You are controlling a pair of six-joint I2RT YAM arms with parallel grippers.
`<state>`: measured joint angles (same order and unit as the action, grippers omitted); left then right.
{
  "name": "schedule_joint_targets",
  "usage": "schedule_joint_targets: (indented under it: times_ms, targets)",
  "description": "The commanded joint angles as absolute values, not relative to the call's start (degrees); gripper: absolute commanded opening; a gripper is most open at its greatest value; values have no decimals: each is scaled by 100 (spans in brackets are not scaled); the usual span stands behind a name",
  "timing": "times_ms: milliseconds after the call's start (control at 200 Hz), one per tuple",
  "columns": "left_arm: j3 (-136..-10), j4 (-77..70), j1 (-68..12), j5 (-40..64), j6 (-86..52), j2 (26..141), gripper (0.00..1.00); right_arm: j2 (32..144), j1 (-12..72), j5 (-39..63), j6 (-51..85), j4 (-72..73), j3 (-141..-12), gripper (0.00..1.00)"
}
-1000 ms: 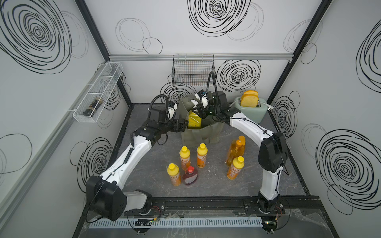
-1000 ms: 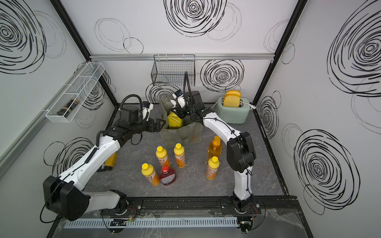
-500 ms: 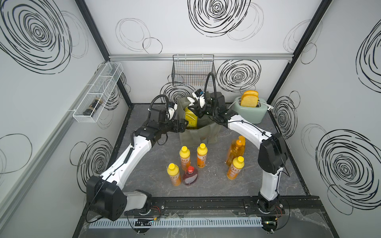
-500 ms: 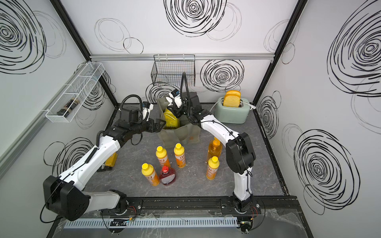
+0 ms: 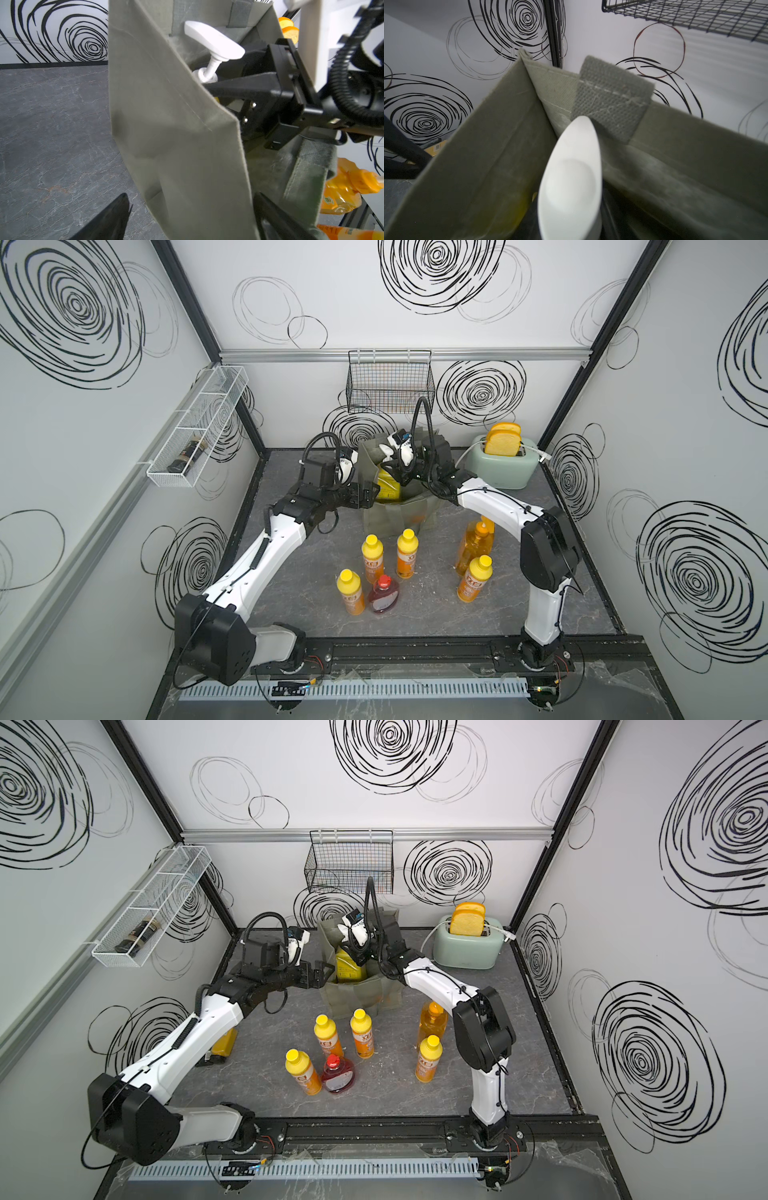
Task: Pack dish soap into the shopping bag
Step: Place the bottle of dish soap in the shopping bag, then adjust the shopping bag at the center of the board.
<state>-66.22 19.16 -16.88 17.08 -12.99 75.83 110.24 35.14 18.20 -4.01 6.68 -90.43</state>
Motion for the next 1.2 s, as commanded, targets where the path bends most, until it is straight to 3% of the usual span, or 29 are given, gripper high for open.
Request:
schedule_joint_targets:
  times_ms: [0, 160, 305, 615, 921, 1106, 1196]
  targets:
    - [-6618, 1692, -1695, 1731, -1344, 7516, 96, 10339, 3499, 1853, -374, 1573, -9500, 42]
    - [-6645, 1692, -1707, 1740, -1386, 7471, 97, 10153, 3382, 1929, -141, 995, -9797, 77]
    - [-6754, 1755, -1715, 1712, -1377, 7477, 98, 9801, 3165, 2022, 240, 508, -9857, 89]
    - [-7933, 2112, -1705, 1393, -1453, 7938, 98, 9205, 2337, 1611, 668, -2034, -10427, 90]
    - [-8949, 2644, -1980, 1012, -1468, 9010, 96, 9852, 2704, 525, 283, -3554, -10985, 84]
    - [-8974, 2775, -2011, 785, -1384, 9237, 84, 10230, 2826, 188, 292, -3805, -11049, 76]
    - [-8993, 2771, -2004, 759, -1346, 9255, 68, 10264, 2895, 35, 299, -3807, -10971, 68]
